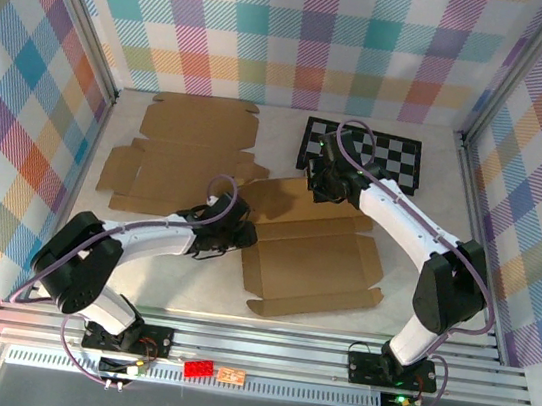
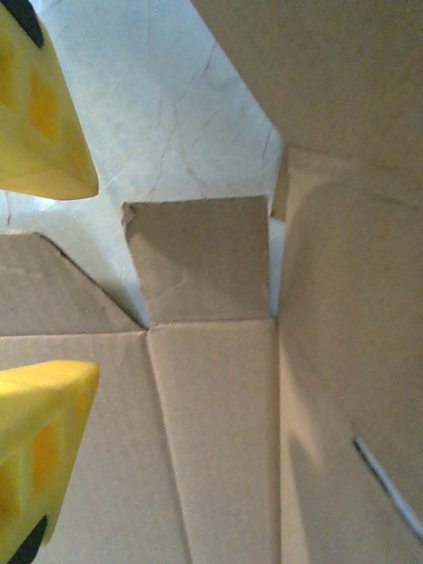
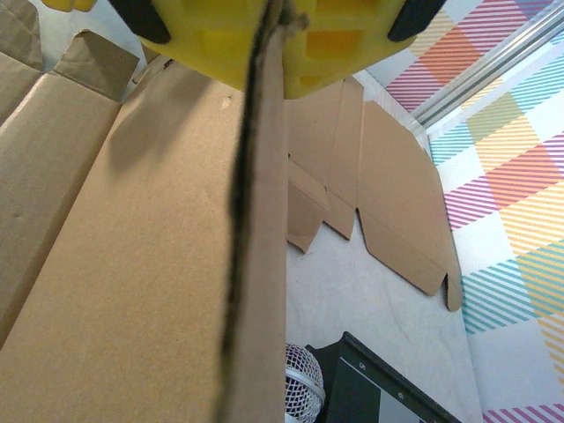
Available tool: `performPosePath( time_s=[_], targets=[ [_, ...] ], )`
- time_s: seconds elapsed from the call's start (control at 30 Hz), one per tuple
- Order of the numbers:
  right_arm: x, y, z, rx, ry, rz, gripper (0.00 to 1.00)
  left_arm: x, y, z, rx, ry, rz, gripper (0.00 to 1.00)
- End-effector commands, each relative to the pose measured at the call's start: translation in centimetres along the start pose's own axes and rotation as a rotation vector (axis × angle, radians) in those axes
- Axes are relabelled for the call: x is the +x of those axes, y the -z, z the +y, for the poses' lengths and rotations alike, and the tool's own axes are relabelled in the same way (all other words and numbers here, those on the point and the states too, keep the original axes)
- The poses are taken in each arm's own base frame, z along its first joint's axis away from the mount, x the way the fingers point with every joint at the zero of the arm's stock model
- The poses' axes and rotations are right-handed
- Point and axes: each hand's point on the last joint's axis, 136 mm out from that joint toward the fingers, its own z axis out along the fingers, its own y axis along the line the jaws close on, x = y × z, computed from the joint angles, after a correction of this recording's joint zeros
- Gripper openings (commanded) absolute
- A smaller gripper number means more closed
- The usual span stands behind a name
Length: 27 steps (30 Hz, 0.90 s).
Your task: Fold the paper box
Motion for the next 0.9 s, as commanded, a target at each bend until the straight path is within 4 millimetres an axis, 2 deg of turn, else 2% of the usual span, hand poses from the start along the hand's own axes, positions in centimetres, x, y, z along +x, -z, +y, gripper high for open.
performPosePath(
  time_s=[0.0, 0.33, 0.63, 0.73, 0.87],
  targets=[
    [0.0, 0.2, 1.0, -0.015, -0.011, 0.003, 0.00, -0.9, 0.1, 0.5, -0.052, -0.022, -0.020, 0.51],
    [0.1, 0.2, 1.0, -0.019, -0.013, 0.004, 0.00, -1.5, -2.2, -1.7, 0.038, -0.017, -0.030, 0.50],
    [0.1, 0.1, 1.1, -0.021, -0.011, 0.008, 0.00, -3.5, -0.6, -5.3, 0.133, -0.020, -0.077, 0.40],
    [0.1, 0.1, 1.2, -0.025, -0.013, 0.009, 0.00, -3.4, -0.5, -5.9, 0.150, -0.027, -0.069, 0.38],
    [0.3, 0.1, 1.5, -0.032, -0.017, 0.014, 0.00, -2.6, -1.4, -6.2, 0.151, -0.037, -0.033, 0.38]
  ],
)
